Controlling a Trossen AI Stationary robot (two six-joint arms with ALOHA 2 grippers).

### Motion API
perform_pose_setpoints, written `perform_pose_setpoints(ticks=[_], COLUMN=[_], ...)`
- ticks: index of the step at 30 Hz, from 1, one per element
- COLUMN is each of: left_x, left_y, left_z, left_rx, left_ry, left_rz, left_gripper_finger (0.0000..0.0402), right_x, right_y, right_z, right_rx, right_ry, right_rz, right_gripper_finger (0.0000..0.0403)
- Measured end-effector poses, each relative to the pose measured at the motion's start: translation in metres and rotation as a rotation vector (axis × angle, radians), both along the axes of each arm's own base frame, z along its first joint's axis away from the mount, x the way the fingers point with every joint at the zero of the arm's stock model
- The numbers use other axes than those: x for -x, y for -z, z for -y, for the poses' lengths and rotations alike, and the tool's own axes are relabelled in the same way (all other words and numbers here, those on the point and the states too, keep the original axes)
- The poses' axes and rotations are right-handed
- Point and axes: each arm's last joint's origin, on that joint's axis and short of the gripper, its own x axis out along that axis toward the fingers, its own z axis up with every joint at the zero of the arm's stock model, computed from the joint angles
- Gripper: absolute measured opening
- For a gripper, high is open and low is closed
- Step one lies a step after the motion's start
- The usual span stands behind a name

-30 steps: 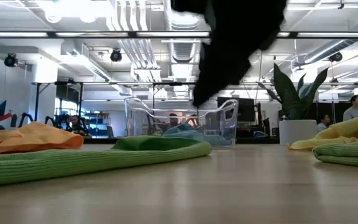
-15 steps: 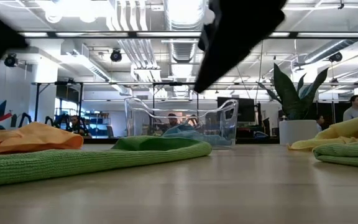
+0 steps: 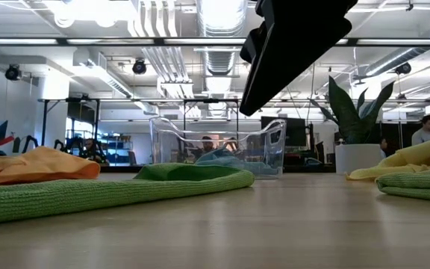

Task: Fold microfiber towels
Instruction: Fold the green microfiber cloth

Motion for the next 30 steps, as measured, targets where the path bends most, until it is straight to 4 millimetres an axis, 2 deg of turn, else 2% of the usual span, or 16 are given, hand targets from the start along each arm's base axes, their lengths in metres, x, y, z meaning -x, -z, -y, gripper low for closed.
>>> perform_pose_setpoints(ticks=[5,8,10,12,15,17,24,30], left_x=[0.03,0.038,0.039,0.037,0.029,0.022,-0.005,-0.02], left_y=[-0.022,-0.037,-0.045,-0.055,-0.065,-0.068,-0.056,-0.022], left_z=[-0.007,-0.013,-0.02,-0.025,-0.026,-0.024,-0.005,0.012], left_rx=[0.037,0.076,0.043,-0.017,-0.131,-0.169,-0.2,-0.172], left_ry=[-0.073,-0.097,-0.131,-0.162,-0.186,-0.178,-0.143,-0.105], left_rz=[-0.095,-0.091,-0.001,0.165,0.398,0.476,0.588,0.561], left_gripper_finger=[0.0038,0.0038,0.0038,0.0038,0.0038,0.0038,0.0038,0.0038], right_x=[-0.001,-0.001,-0.001,-0.001,-0.002,-0.002,-0.002,-0.004], right_y=[0.0,0.0,0.0,0.0,0.0,0.0,0.0,-0.001], right_z=[0.0,0.0,0.0,0.001,0.004,0.004,0.004,0.004], right_rx=[0.002,0.009,0.021,0.034,0.048,0.065,0.066,0.067], right_ry=[-0.012,-0.022,-0.04,-0.058,-0.067,-0.063,-0.063,-0.08], right_rz=[0.01,0.009,0.009,0.007,0.01,0.016,0.019,0.034], right_gripper_finger=[0.013,0.013,0.013,0.013,0.013,0.013,0.013,0.013])
